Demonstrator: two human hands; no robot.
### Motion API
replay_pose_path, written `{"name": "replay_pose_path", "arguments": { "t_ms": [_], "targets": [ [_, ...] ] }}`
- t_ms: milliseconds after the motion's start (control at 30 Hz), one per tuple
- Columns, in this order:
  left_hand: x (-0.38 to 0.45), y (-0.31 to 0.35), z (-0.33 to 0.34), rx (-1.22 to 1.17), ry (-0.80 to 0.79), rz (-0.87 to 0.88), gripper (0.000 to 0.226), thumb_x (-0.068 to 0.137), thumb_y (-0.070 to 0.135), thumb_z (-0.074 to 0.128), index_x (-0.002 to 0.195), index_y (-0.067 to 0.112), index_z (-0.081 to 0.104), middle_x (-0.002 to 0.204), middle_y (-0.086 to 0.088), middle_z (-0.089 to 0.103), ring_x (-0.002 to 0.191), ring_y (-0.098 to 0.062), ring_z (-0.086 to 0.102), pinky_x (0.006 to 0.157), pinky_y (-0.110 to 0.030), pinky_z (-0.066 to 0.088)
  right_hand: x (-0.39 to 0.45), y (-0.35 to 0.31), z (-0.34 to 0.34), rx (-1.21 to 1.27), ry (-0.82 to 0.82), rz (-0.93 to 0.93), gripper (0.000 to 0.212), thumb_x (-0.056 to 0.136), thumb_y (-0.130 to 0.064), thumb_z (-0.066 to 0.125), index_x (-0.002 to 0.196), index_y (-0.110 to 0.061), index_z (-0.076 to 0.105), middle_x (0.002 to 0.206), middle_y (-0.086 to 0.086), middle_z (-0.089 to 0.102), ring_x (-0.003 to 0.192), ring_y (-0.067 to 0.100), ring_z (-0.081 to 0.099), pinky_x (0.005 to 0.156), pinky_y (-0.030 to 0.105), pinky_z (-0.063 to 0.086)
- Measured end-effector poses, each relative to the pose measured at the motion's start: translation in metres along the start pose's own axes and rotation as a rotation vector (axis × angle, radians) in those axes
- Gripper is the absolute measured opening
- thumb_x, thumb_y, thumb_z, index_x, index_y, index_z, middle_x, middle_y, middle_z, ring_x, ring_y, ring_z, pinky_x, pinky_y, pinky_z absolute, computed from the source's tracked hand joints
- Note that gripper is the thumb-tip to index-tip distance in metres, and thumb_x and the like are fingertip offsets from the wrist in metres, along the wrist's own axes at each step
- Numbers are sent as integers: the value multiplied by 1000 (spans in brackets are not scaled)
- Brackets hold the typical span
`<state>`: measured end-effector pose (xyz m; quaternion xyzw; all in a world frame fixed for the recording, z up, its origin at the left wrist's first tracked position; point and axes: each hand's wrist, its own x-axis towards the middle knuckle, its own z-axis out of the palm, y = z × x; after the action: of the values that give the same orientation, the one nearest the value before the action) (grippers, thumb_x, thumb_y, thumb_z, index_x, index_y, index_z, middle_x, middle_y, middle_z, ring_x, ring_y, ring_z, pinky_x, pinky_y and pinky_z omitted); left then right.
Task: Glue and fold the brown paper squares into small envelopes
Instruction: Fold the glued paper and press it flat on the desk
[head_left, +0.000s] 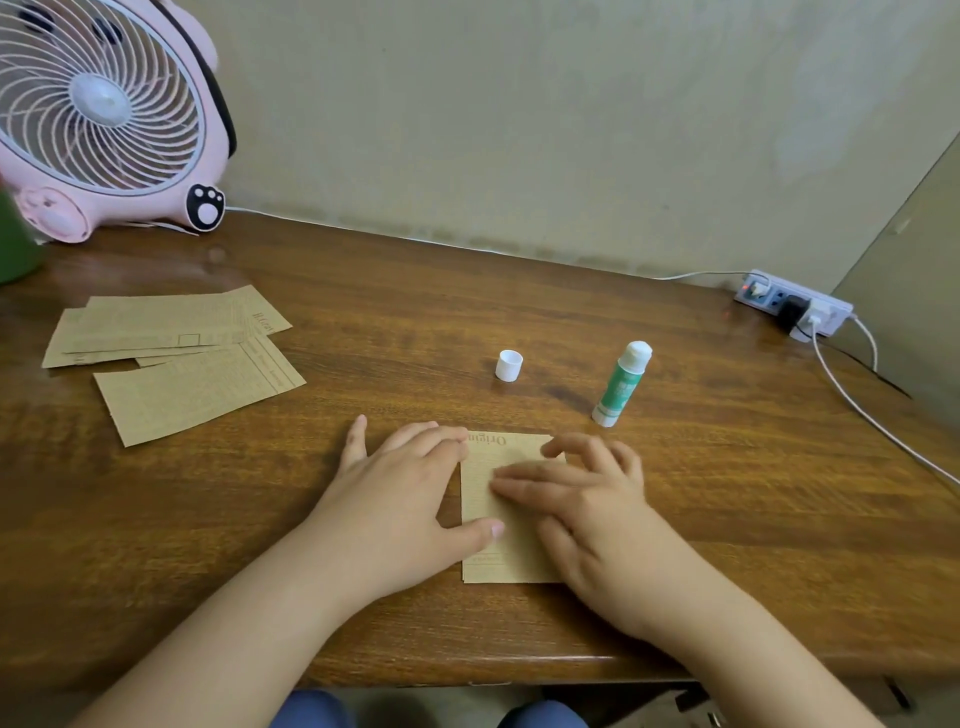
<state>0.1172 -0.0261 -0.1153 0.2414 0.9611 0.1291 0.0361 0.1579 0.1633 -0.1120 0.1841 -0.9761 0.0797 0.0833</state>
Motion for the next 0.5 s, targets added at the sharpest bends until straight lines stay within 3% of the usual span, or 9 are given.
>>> {"name": "replay_pose_path", "arguments": {
  "t_ms": [67, 200, 367, 500],
  "targets": [
    [1, 0, 0, 10, 0, 3, 78, 82, 72, 37, 147, 32, 22, 154, 25, 10, 142, 2, 0, 116, -52, -9, -5, 2, -1, -28, -16, -38, 54, 83, -31, 23, 127, -40, 54, 128, -30, 50, 121, 6, 28, 102, 32, 7],
    [-1, -2, 0, 16, -12, 15, 80, 81, 73, 36, 148, 32, 19, 155, 24, 8, 142, 1, -2, 116, -52, -9, 1, 26, -9, -139, 5, 111, 61, 82, -38, 13, 132, -41, 49, 134, -30, 45, 129, 13, 28, 104, 37, 5],
    [-2, -4, -2, 25, -80, 30, 100, 70, 83, 39, 150, 32, 10, 154, 26, -2, 141, 4, -10, 115, -52, -11, -17, 4, -4, 4, -98, -129, 47, 89, -29, 31, 132, -41, 47, 134, -32, 45, 124, 6, 30, 104, 36, 9],
    [-2, -7, -3, 19, -120, 46, 110, 61, 88, 40, 151, 33, 5, 154, 26, -6, 140, 4, -14, 115, -52, -12, -13, 26, -9, -76, -9, 59, 53, 86, -36, 22, 131, -44, 48, 134, -32, 45, 128, 12, 31, 105, 31, 3]
  ]
}}
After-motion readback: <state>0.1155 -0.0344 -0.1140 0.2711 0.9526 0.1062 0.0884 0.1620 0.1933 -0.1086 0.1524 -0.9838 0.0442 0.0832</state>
